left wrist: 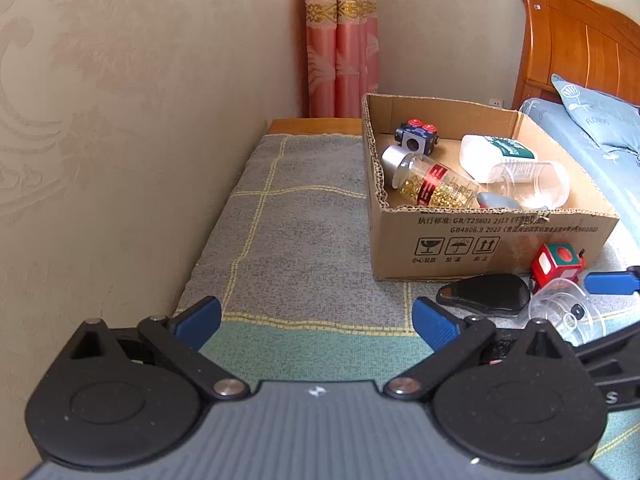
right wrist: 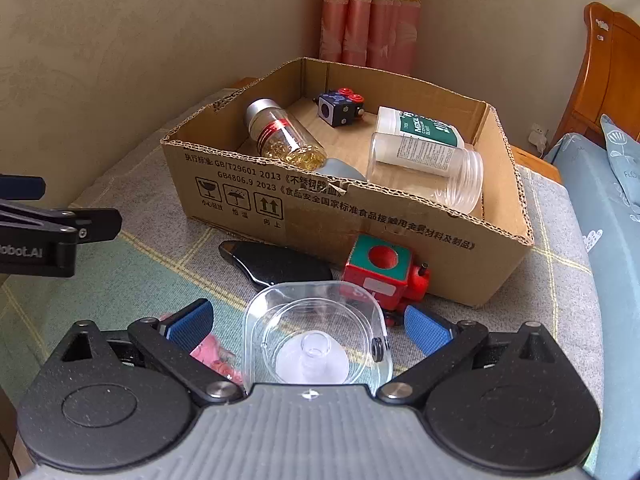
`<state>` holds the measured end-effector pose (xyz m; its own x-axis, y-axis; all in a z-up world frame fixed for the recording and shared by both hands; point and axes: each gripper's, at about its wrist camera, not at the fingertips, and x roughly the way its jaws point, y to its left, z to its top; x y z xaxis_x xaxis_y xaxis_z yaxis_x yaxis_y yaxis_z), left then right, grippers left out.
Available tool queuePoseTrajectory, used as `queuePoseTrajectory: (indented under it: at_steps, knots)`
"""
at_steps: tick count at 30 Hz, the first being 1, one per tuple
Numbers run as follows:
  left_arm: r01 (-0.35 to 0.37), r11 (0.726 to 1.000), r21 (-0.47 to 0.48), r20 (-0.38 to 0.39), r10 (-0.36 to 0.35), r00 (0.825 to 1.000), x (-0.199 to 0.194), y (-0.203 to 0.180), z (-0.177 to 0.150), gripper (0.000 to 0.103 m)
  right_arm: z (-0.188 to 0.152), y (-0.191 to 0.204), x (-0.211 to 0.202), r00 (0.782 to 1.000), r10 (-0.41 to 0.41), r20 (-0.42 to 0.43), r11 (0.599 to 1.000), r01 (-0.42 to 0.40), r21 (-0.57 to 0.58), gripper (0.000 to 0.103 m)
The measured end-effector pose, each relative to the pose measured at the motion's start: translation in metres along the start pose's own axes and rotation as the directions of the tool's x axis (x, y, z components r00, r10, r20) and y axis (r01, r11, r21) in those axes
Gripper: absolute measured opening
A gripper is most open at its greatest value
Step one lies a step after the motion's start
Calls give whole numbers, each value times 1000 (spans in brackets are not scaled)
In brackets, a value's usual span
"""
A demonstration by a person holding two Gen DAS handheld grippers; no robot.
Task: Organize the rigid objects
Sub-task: 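Move left tool to pink keychain while right tool approaches clear square container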
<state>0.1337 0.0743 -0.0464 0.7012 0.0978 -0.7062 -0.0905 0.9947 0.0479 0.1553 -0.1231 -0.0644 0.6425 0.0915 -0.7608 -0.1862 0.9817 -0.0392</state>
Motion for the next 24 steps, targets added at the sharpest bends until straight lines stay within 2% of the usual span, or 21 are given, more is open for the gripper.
queuePoseTrajectory:
  at_steps: [4,8,14,18,22,24]
  knots:
    - [20,1000,7,0,-20,1000,-3,-1,-1,101,-5,-2,2,998,-54,-11,998,54,-18,103]
    - [34,999,23,-3,-34,999,-4,-7,-2,101,-18,-19,-6,998,-64,-22,998,65,22,103]
    - [83,994,66,-10,-82,997,-4,-26,-4,101,-41,-46,-14,992,-121,-42,991,123,52,103]
    - [156,982,106,-24,-154,988,-4,-42,-7,101,-55,-59,-10,991,-119,-61,990,124,71,103]
    - [216,966,144,-47,-212,976,-3,-58,-11,101,-60,-69,-9,996,-74,-48,989,80,123,103]
    - [244,956,162,-60,-237,970,-1,-66,-14,101,-61,-69,-9,997,-72,-41,991,76,111,103]
